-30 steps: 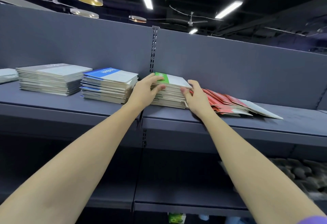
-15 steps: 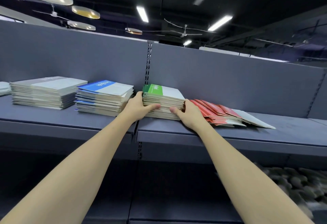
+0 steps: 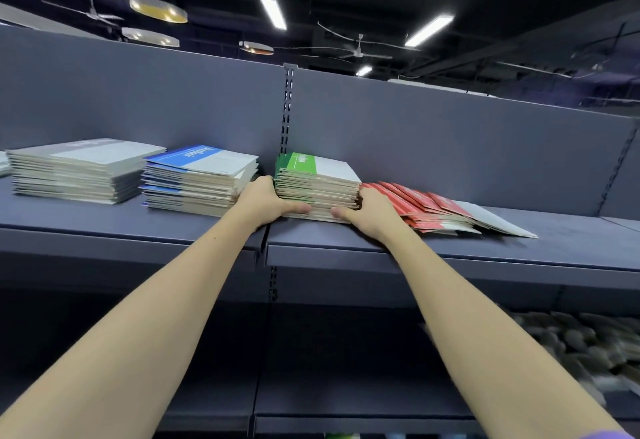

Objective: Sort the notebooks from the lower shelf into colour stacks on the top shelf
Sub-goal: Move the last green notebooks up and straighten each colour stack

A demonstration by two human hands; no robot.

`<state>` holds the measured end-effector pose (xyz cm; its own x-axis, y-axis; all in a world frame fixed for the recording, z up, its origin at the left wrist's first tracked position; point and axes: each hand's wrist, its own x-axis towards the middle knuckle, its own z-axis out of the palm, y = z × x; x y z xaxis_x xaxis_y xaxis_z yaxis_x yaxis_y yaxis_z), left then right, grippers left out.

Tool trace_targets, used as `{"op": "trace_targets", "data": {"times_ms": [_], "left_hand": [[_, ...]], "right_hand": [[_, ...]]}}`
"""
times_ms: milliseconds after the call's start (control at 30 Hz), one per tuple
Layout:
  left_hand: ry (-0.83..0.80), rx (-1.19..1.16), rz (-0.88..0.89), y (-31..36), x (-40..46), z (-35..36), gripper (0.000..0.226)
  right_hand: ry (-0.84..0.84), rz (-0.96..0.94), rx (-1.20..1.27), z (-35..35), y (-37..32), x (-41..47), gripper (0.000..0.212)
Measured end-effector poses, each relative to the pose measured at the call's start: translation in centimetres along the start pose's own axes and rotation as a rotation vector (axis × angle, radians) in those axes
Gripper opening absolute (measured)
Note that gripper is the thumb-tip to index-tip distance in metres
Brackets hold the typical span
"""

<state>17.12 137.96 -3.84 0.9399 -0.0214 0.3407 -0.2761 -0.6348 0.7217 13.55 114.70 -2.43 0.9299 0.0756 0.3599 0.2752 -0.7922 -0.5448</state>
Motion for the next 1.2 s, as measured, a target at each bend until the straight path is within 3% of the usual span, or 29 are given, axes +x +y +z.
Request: {"op": "trace_targets", "data": {"times_ms": [133, 300, 467, 533, 733, 1000, 1100, 1200], "left_hand": [[-0.002, -0.056, -0.004, 0.4, -0.5, -0.1, 0.094], [0.0, -0.098, -0.02, 1.1, -0.6, -0.1, 0.067], [-0.019, -0.032, -0.061, 0.9, -1.0, -0.5, 0.105], [-0.041, -0.008, -0.063, 0.8, -1.1, -0.6, 0.108], [-0.002, -0.062, 0.024, 0.9, -1.0, 0.0, 0.064], [0.019, -0.003, -0.053, 1.5, -2.0, -0.4, 0.088], [0.043, 0.054, -0.022, 2.3, -3.0, -0.5, 0.078], [0.106, 0.141, -0.03, 4.0, -4.0, -0.8, 0.052]], "right_hand": [[0.001, -0.01, 0.024, 0.0, -0.4, -0.5, 0.065], [0.061, -0.023, -0.056, 0.3, -0.8, -0.3, 0.047], [0.018, -0.006, -0.006, -0.1, -0.6, -0.9, 0.058], [-0.024, -0.014, 0.008, -0.3, -0.6, -1.1, 0.065], [0.025, -0.034, -0.044, 0.3, -0.2, -0.4, 0.057], [0.097, -0.014, -0.037, 0.2, -1.0, -1.5, 0.051], [0.12, 0.021, -0.062, 0.0, -1.4, -2.5, 0.045], [0.164, 0.053, 0.029, -1.2, -1.0, -3.1, 0.037]]}}
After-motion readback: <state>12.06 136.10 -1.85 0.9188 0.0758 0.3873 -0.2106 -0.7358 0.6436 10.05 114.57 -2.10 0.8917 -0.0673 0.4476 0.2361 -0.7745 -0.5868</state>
